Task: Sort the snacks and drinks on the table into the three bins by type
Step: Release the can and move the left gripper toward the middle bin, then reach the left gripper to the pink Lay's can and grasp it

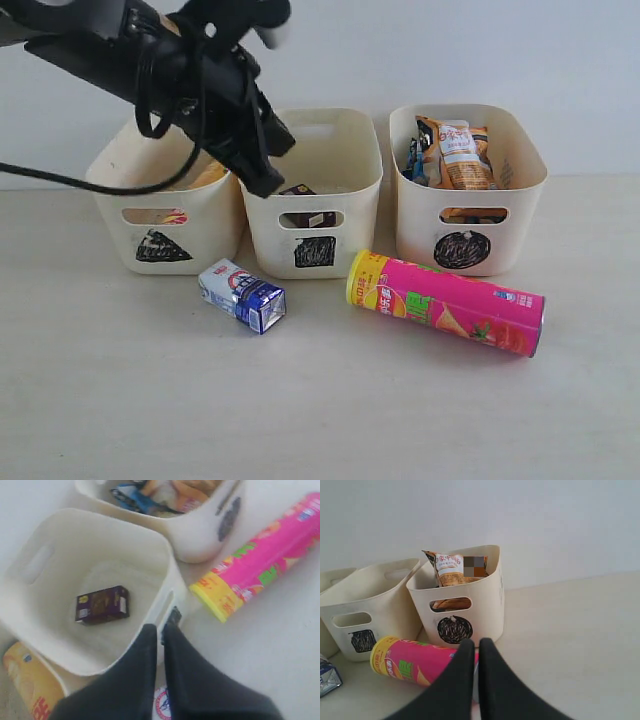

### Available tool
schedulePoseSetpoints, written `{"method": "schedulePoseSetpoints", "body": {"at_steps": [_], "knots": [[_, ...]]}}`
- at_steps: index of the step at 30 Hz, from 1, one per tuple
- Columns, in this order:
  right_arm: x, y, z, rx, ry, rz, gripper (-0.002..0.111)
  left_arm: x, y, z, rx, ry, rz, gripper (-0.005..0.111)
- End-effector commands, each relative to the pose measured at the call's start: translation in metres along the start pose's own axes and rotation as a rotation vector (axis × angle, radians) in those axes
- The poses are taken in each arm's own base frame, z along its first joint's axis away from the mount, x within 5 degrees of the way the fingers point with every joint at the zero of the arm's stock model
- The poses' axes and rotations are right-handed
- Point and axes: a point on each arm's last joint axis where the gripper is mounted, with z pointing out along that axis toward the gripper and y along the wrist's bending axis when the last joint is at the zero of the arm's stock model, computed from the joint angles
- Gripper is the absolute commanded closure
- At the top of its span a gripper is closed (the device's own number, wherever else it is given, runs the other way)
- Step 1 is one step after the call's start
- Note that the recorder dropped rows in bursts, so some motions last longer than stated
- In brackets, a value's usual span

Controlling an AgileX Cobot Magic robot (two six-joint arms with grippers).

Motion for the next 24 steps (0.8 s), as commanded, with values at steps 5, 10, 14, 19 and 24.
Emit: {"method": "schedulePoseSetpoints", "body": {"at_steps": [5, 10, 14, 19, 24], "knots": [[0.001, -0.001, 0.000, 0.006, 0.001, -0.002, 0.108, -0.022, -0.047, 0.008, 0.133, -0.018, 0.295, 0.103], [0.001, -0.001, 0.000, 0.006, 0.001, -0.002, 0.108, -0.030, -0.074, 0.029, 0.184, -0.038, 0.472, 0.103], [0.001, -0.001, 0.000, 0.006, 0.001, -0.002, 0.108, -0.031, -0.096, 0.055, 0.209, -0.053, 0.590, 0.103], [0.001, -0.001, 0.000, 0.006, 0.001, 0.006, 0.108, -0.028, -0.116, 0.089, 0.193, -0.061, 0.657, 0.100], [0.001, -0.001, 0.000, 0.006, 0.001, 0.005, 0.108, -0.020, -0.125, 0.117, 0.145, -0.052, 0.761, 0.071]]}}
